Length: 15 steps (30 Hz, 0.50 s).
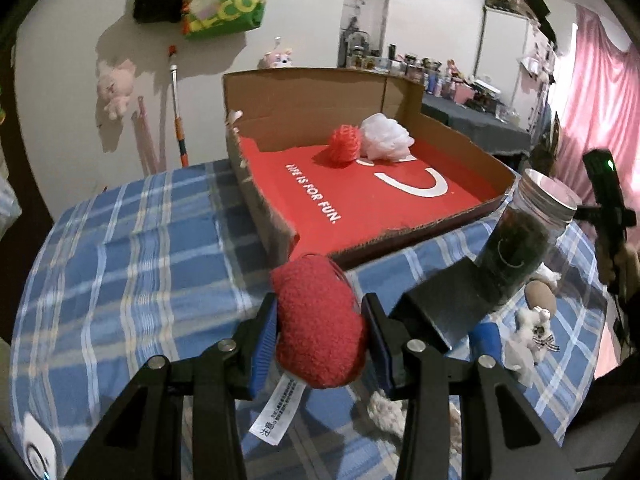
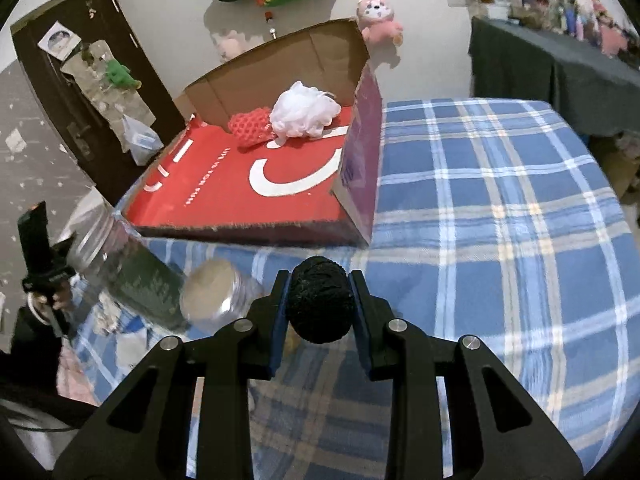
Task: Organize soft objects
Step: 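Carry the black ball and red pouch over the cardboard box with both tools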
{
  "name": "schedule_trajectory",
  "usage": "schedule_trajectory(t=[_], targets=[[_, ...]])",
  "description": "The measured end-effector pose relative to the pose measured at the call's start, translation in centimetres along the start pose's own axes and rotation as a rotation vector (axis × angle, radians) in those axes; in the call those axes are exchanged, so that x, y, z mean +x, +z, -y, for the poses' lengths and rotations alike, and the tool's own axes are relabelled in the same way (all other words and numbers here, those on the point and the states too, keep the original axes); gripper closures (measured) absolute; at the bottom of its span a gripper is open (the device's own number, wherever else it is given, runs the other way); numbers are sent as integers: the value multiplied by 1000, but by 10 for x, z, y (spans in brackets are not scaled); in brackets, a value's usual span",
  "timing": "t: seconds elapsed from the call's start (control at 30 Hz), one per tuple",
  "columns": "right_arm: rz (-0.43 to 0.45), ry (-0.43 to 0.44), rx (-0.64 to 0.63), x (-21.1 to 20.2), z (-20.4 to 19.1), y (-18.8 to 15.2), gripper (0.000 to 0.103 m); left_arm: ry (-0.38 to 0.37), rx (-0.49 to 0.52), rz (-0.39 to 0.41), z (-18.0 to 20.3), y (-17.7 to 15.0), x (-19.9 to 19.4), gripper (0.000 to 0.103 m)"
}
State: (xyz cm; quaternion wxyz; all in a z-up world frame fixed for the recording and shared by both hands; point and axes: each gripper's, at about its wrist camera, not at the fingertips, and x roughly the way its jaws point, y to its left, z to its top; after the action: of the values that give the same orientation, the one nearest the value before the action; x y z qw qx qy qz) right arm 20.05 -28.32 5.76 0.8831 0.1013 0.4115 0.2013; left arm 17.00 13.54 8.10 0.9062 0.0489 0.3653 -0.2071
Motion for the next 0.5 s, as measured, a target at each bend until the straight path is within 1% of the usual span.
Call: schedule_trajectory(t=[0.23,0.4,0.5], targets=[[-50,70,-15,8,-3,22,76,-27,65,-25,2,21,10,59],[-48,96,-51,9,-14,37,76,-53,87,-19,7,35,10,59],[-34,98,-84,12,-26,47,76,-79,87,-9,10,45,11,59]])
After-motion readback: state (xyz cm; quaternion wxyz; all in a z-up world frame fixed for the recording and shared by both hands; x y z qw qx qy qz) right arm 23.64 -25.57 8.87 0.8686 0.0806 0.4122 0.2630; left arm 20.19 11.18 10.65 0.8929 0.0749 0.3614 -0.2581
